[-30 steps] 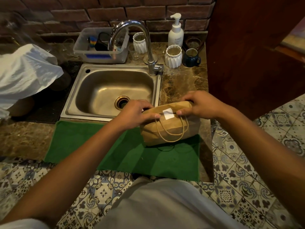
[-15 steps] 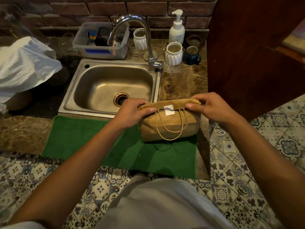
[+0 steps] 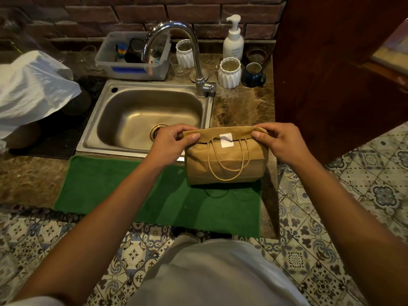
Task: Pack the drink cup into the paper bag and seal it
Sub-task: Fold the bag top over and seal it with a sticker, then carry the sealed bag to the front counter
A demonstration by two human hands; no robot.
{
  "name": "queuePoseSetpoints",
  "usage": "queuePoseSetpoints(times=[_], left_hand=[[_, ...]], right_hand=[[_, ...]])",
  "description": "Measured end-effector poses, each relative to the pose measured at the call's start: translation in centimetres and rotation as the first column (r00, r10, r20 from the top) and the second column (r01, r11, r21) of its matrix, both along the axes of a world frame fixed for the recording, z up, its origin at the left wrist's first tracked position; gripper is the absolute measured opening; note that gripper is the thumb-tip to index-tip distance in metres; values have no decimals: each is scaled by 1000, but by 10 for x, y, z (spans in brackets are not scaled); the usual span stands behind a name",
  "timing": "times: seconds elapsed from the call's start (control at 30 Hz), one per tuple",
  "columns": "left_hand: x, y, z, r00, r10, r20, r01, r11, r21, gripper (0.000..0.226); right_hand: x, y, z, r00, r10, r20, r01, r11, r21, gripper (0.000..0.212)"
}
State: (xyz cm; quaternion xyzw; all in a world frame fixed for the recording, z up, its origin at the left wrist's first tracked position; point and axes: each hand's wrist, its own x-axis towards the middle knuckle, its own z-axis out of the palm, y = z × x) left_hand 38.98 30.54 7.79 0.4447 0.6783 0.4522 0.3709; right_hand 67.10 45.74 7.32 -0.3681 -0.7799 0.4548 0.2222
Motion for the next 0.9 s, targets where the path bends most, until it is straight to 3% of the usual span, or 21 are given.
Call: queuePoseSetpoints(times=[0.37,0.5,0.7,0.8,0.9], left_hand=[[4,-1,7,959,168,228,-176,984,17,6],[9,-1,15,957,161,240,-178,983,51,9],[16,2,30,985,-62,164,42,991,124,35],[20,5,34,972,-228,57,218,964,150,38],[28,8,32,943,-329,53,322,940,112,37]], right_hand=[[-2,-6,11,997,-21,-77,16,998,-63,24],[5,-13,18,995,-26,-96,20,998,-66,26],[23,-48,29,961,-215,-173,207,976,-65,34],[36,-75,33,919,-347,-187,340,938,-67,35],[47,-110,35,872,-455,-181,453,890,-54,32]])
